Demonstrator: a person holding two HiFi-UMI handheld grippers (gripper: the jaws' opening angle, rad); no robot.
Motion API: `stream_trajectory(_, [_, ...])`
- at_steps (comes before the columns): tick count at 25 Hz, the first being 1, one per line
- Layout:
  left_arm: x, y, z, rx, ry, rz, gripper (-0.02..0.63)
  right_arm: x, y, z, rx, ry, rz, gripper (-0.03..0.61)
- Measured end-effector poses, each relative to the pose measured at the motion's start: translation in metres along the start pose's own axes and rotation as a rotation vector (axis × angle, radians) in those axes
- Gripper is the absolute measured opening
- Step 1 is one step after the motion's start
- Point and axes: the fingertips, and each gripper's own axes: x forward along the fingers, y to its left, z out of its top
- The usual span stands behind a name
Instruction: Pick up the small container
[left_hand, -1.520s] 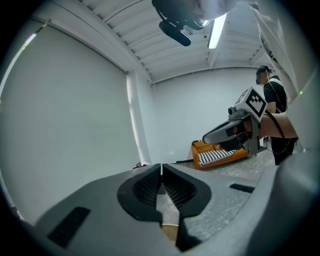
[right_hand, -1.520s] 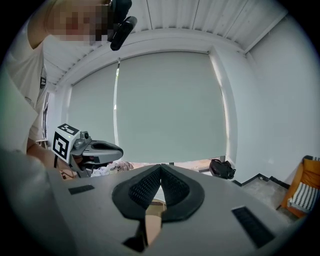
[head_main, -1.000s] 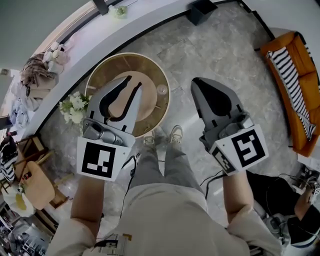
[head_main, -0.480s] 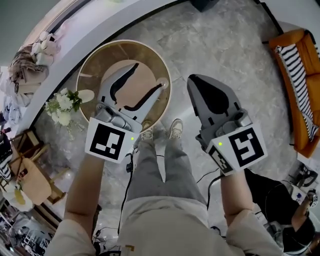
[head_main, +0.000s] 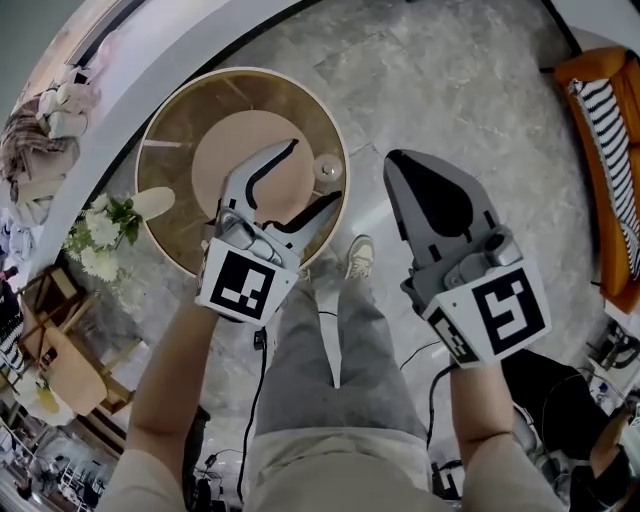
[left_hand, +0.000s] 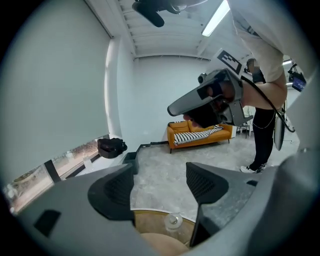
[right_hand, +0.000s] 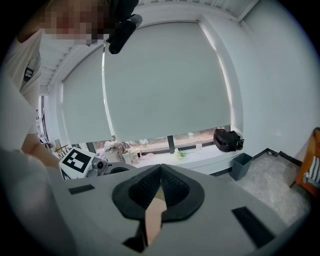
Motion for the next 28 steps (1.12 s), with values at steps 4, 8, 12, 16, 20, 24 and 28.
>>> stream_trajectory(4, [0.022, -0.01, -0.031, -0.049, -0.035, -0.052, 0.322, 0.016, -0.009, -0.035, 0.015, 0.036, 0.003, 0.006])
stream_trajectory(8, [0.044, -0.016, -0.064, -0.058, -0.015, -0.067, 0.324, 0.032, -0.017, -0.066, 0.033, 0.067, 0.006, 0.006])
stream_trajectory(12, [0.067, -0.03, -0.103, -0.046, -0.019, -0.091, 0.328, 0.05, -0.021, -0.099, 0.034, 0.094, 0.017, 0.006])
stream_trajectory(16, [0.085, -0.04, -0.139, -0.048, -0.002, -0.117, 0.334, 0.066, -0.025, -0.131, 0.039, 0.115, 0.031, 0.006])
stream_trajectory(20, [0.105, -0.048, -0.174, -0.011, 0.028, -0.14, 0.334, 0.079, -0.031, -0.159, 0.051, 0.127, 0.039, 0.006])
stream_trajectory(24, [0.127, -0.054, -0.207, -0.058, 0.057, -0.154, 0.334, 0.093, -0.037, -0.184, 0.02, 0.163, 0.043, 0.006])
stream_trajectory(28, [0.136, -0.059, -0.23, -0.076, 0.077, -0.171, 0.334, 0.108, -0.036, -0.201, 0.04, 0.173, 0.049, 0.006])
